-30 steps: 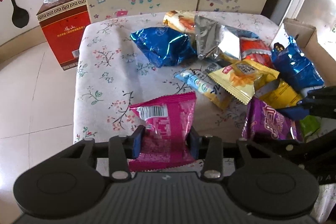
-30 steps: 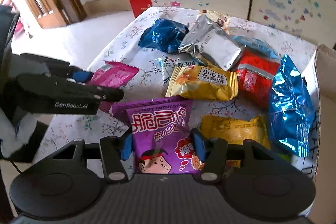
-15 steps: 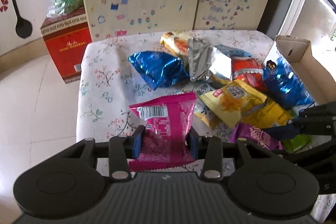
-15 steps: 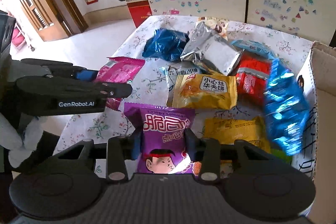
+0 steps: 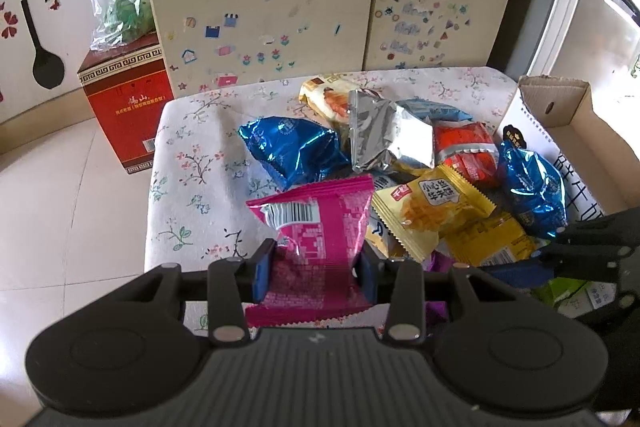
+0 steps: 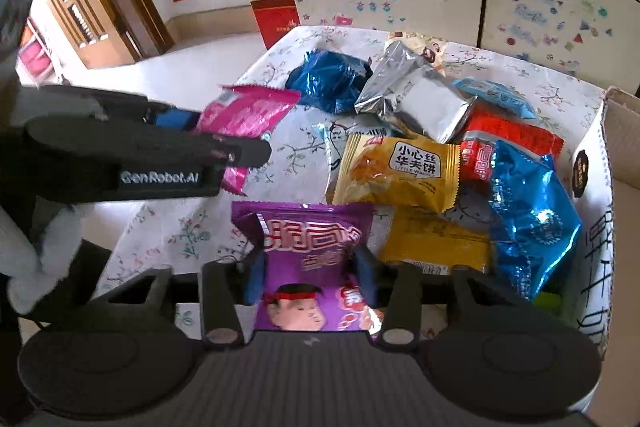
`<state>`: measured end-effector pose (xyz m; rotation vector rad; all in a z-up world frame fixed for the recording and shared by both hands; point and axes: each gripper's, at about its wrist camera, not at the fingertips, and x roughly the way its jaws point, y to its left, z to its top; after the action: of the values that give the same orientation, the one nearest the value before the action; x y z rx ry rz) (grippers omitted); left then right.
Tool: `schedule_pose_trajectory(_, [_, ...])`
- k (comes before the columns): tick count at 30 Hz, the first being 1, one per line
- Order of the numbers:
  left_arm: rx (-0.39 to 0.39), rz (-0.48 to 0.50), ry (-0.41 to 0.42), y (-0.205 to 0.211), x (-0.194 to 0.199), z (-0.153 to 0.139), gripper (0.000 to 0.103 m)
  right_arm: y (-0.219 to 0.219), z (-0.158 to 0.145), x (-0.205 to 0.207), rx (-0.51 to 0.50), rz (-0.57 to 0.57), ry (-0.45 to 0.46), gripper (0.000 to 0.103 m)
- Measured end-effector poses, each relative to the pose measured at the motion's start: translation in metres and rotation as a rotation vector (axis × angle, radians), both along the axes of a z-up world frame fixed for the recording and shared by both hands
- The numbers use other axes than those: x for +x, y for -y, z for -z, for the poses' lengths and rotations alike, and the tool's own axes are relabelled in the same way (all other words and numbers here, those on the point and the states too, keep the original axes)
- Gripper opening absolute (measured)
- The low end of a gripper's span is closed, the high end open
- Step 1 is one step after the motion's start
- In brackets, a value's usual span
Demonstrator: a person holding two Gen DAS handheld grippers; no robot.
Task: Organize snacks
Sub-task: 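Lift the pink bag with the left tool while the right tool lifts the purple bag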
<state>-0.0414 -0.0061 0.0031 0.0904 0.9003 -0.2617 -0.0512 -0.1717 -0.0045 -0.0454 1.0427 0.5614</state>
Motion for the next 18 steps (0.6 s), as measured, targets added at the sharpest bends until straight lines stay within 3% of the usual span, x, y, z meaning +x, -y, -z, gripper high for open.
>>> schedule_pose_trajectory(2, [-0.001, -0.001, -0.002, 0.0, 0.0, 0.0, 0.041, -0.005, 0.007, 0.001, -0.034, 0.006, 0.008, 0.076])
schedule_pose_trajectory(4, [0.001, -0.003, -0.003, 0.0, 0.0, 0.0, 0.041, -0.01, 0.015, 0.002, -0.058, -0.005, 0.007, 0.077])
schedule_pose_trajectory(9, [0.005, -0.007, -0.004, -0.001, 0.0, 0.0, 0.041, -0.023, 0.024, 0.0, -0.12, -0.031, 0.024, 0.069])
schedule_pose_trajectory(14, [0.015, -0.015, 0.012, -0.002, 0.0, -0.003, 0.041, -0.02, 0.016, -0.003, -0.089, -0.027, 0.013, 0.064])
schedule_pose_trajectory(18, [0.024, -0.016, 0.032, 0.0, 0.0, -0.007, 0.041, -0.016, 0.003, -0.009, -0.064, -0.012, 0.029, 0.054])
